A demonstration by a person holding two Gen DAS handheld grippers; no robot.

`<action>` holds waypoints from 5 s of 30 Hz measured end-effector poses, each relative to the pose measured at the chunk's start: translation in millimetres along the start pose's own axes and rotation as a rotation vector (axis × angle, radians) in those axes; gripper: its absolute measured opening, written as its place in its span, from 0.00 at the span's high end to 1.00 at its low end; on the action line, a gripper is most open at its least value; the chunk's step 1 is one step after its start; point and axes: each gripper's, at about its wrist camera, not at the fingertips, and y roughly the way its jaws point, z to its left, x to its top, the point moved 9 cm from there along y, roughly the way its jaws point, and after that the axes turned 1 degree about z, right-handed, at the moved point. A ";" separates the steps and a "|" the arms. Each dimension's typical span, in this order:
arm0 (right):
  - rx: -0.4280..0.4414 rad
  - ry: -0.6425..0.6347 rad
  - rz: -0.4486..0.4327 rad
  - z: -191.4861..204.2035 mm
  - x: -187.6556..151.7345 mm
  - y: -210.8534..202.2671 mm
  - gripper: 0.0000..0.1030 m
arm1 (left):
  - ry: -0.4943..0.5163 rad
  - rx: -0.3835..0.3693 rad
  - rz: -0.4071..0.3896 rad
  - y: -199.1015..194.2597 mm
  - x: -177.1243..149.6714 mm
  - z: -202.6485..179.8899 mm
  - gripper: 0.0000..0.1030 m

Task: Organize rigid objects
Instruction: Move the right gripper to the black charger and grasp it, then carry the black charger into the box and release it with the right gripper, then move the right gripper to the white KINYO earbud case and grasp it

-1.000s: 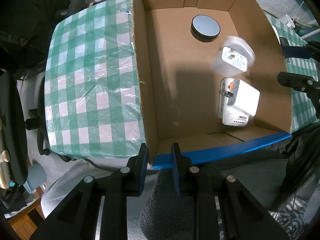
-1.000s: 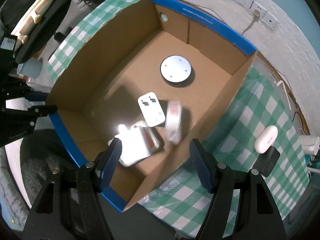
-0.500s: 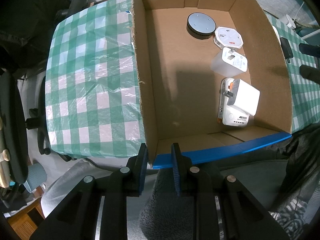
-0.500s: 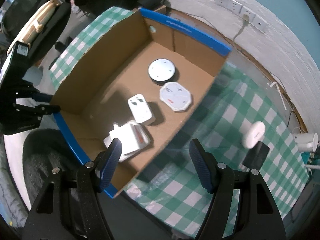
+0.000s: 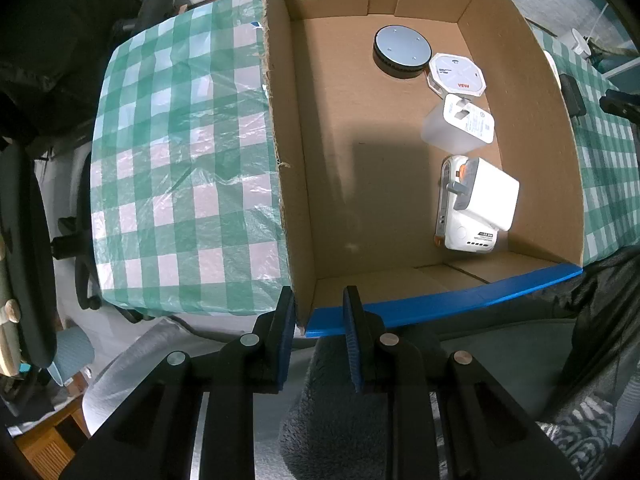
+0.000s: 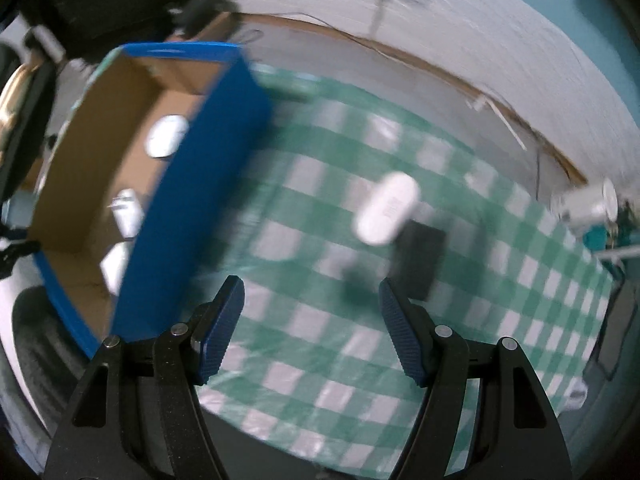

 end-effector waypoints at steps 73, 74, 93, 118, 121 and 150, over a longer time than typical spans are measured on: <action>0.069 -0.045 0.080 47.6 -19.7 -13.0 0.64 | 0.005 0.017 0.012 1.3 2.5 -2.4 0.77; 0.079 -0.051 0.077 53.5 -18.2 -16.1 0.64 | 0.006 0.019 0.011 1.4 3.2 -2.9 0.77; 0.154 -0.189 0.040 170.8 17.5 -38.3 0.64 | 0.011 0.018 0.008 0.3 4.9 -3.8 0.77; 0.091 -0.215 0.074 196.7 12.8 23.2 0.64 | 0.013 0.016 0.005 0.3 4.7 -4.2 0.77; 0.101 -0.216 0.043 197.2 16.2 17.4 0.64 | 0.015 0.018 0.002 0.1 6.1 -5.4 0.77; 0.010 -0.039 -0.031 84.4 36.8 -5.8 0.43 | 0.010 0.015 -0.004 -6.6 10.2 -12.2 0.76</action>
